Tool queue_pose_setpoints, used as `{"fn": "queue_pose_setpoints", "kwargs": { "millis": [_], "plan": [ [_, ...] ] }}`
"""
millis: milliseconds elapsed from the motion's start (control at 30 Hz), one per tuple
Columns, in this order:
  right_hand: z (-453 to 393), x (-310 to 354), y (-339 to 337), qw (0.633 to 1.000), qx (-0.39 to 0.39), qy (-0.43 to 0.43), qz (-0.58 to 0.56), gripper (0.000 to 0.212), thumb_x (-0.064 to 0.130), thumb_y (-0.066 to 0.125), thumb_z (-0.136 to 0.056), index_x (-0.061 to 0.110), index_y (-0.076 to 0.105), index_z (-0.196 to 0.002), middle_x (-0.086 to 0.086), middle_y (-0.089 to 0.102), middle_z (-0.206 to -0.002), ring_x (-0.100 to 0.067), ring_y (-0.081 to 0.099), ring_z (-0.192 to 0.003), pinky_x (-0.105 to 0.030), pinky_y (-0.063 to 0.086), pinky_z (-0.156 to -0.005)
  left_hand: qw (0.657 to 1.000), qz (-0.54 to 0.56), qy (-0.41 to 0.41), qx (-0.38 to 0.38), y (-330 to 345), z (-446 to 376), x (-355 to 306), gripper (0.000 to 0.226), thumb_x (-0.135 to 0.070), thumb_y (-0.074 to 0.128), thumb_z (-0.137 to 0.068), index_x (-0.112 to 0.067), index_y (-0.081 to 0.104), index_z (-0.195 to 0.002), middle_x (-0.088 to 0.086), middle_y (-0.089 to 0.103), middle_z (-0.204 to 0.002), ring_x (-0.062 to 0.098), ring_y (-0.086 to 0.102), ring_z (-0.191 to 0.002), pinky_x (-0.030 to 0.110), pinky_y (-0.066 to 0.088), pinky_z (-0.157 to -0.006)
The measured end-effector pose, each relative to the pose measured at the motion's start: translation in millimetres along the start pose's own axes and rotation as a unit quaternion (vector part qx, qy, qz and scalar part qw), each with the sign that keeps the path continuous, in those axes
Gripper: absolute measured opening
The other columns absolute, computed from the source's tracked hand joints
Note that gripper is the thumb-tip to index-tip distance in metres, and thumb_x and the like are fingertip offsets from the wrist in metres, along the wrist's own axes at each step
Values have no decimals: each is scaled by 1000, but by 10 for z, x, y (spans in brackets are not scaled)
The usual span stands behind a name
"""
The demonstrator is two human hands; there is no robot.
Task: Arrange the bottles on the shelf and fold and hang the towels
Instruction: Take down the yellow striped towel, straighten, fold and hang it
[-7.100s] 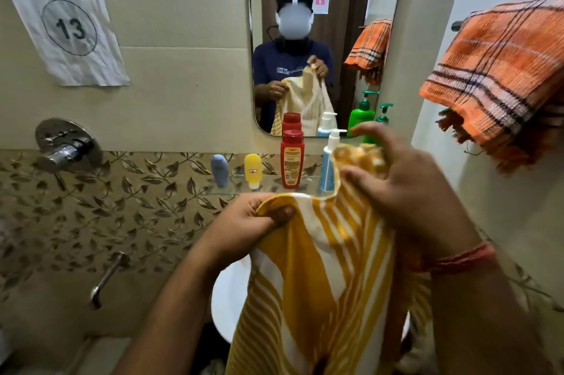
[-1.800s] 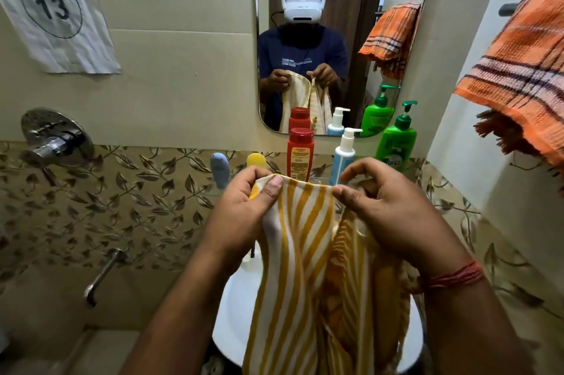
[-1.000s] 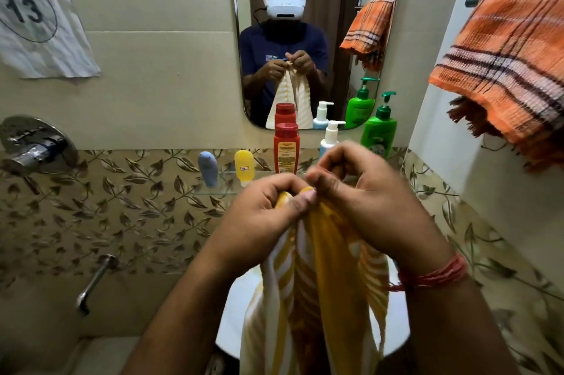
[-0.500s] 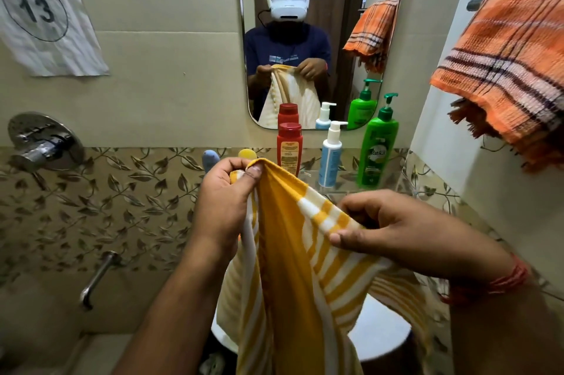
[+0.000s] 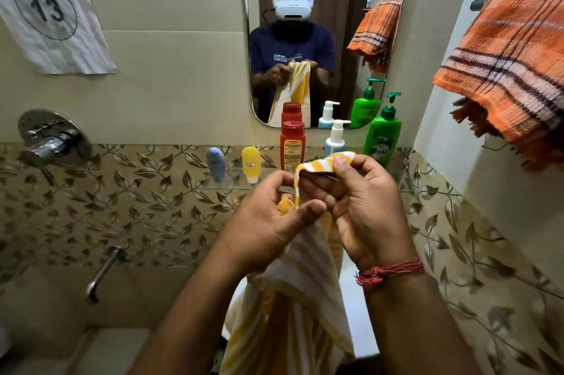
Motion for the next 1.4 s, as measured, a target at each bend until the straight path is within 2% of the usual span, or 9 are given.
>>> {"fn": "queue_pose_setpoints", "kwargs": {
  "millis": [133, 367, 467, 600, 733, 867, 1200, 1333, 1400],
  "plan": [
    [-1, -16, -58, 1000, -11, -17, -2, 7, 4, 51, -99, -1, 54, -103, -23, 72, -83, -36, 75, -79, -41, 61, -69, 998, -22, -12, -49, -50, 29, 8, 6, -25, 70, -92, -25, 69, -98, -4, 75, -90, 10, 72, -83, 35, 60, -72],
    [-65, -56, -315, 984, -66, -47, 156, 7, 9, 59, -97, 6, 59, -103, -15, 72, -87, -28, 74, -79, -38, 61, -68, 989, 58, 7, -136, -225, 55, -49, 15, -3, 65, -91, -18, 67, -91, -8, 67, -83, 10, 61, -75, 24, 51, -69],
    [6, 11, -330, 903, -79, -189, 377, 23, 18, 69, -90, 20, 53, -107, -6, 62, -96, -23, 65, -87, -31, 57, -77, 987, 131, 1, -89, -201, 45, -60, 14, -8, 66, -89, -22, 67, -91, -2, 70, -88, 13, 66, -83, 27, 51, -72],
    [215, 114, 58, 827, 153, -304, 448, 38, 17, 68, -91, 17, 51, -124, -1, 55, -125, -12, 56, -118, -22, 47, -98, 983, 181, 14, -12, -125, -1, -113, 13, -12, 64, -89, -16, 63, -100, 8, 69, -87, 18, 68, -84, 28, 55, -74],
    [255, 94, 184, 765, 242, -287, 523, 24, 14, 68, -92, 16, 62, -115, 5, 58, -104, -4, 59, -89, -17, 48, -76, 963, 270, 1, 8, -98, -28, -111, 19, -10, 56, -82, -8, 59, -101, 6, 69, -75, 15, 67, -71, 25, 55, -66],
    [232, 38, 92, 786, 239, -242, 517, 11, 16, 66, -93, 19, 65, -103, 5, 63, -85, -11, 62, -79, -31, 52, -68, 971, 237, -13, 13, -132, -23, -76, 27, -7, 59, -76, -7, 59, -103, 9, 66, -77, 17, 65, -72, 22, 56, -67],
    [78, 144, -174, 830, 59, -189, 521, 26, 17, 47, -102, 21, 51, -76, 6, 53, -73, -9, 49, -68, -17, 36, -56, 978, 205, -25, -3, -148, 81, 53, 17, -18, 67, -80, -25, 72, -95, -4, 66, -89, 16, 63, -86, 28, 52, -70],
    [182, 57, -6, 813, 179, -159, 531, 3, 21, 54, -99, 24, 53, -99, 4, 60, -95, -12, 60, -88, -24, 51, -72, 968, 250, -15, -22, -150, 63, 54, 13, -17, 63, -84, -23, 72, -92, 2, 67, -87, 17, 64, -82, 30, 52, -70],
    [260, -5, 93, 774, 272, -135, 555, 29, 32, 63, -94, 28, 48, -118, 10, 57, -110, -3, 58, -100, -23, 54, -80, 965, 260, -10, -23, -149, 66, 66, 12, -19, 61, -87, -23, 71, -92, 7, 68, -90, 21, 65, -84, 32, 53, -70]
  ]
}}
Point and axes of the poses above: each hand's wrist, its own z-axis away from the middle knuckle, its own y-axis out of the palm, x = y × z, the point moved 5 cm from there along -z, towards the middle knuckle
